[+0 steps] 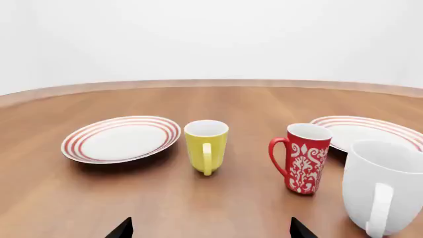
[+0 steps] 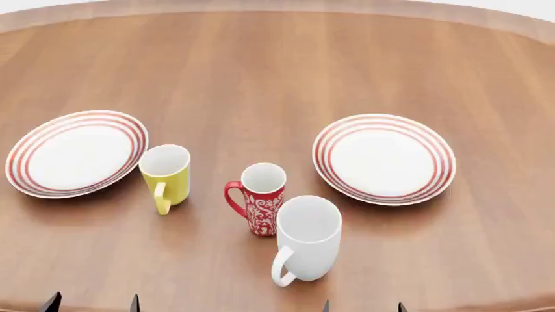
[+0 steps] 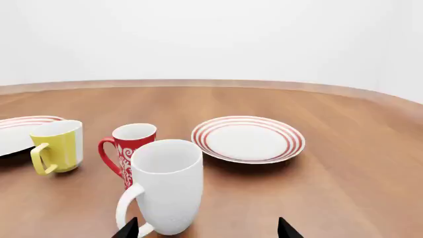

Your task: Put the red mug on the left plate.

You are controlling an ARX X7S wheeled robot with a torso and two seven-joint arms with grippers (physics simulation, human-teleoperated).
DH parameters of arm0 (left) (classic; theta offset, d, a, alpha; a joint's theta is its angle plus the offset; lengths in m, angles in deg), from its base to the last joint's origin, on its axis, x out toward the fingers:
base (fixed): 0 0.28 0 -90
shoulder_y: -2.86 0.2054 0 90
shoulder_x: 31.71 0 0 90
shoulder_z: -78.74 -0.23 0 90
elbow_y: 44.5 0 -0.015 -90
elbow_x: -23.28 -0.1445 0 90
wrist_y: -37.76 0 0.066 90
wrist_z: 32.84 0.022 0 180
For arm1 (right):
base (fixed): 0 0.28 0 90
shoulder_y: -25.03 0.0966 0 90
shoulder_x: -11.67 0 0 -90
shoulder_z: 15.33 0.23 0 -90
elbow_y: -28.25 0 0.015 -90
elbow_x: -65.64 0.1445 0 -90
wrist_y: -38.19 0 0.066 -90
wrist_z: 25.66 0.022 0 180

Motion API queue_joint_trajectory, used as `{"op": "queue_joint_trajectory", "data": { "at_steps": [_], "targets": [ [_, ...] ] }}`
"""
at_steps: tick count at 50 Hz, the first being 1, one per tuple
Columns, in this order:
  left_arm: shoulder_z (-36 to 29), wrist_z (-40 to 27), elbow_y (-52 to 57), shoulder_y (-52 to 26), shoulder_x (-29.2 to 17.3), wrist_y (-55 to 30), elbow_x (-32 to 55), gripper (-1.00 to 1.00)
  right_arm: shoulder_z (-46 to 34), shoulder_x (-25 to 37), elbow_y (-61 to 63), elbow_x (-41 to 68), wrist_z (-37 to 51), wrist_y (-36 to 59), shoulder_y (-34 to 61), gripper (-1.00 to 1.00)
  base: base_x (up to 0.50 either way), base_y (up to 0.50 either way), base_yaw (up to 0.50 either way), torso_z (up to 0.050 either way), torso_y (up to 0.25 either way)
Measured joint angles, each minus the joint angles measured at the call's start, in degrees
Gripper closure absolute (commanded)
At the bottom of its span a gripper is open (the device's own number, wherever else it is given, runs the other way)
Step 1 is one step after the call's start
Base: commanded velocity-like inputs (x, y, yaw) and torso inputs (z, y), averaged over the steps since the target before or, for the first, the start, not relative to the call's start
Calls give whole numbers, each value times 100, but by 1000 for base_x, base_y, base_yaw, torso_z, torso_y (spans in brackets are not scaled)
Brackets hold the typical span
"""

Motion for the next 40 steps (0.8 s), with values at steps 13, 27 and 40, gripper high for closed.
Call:
{"op": "queue_joint_trajectory", "data": {
  "at_steps": [13, 27, 40],
  "targets": [
    [-176, -187, 790, 299, -167, -163, 145, -100, -202, 155, 707, 131, 214, 162, -283, -100, 0, 0, 0, 0, 0],
    [-367, -387, 1428, 558, -349, -240, 247, -100, -406, 349, 1377, 275, 394, 219, -576, -100, 21, 79, 0, 0, 0],
    [-503, -526, 1565, 613, -474, -242, 295, -100, -551, 476, 1669, 350, 524, 160, -720, -100, 261, 402, 0, 0, 0]
  ]
}}
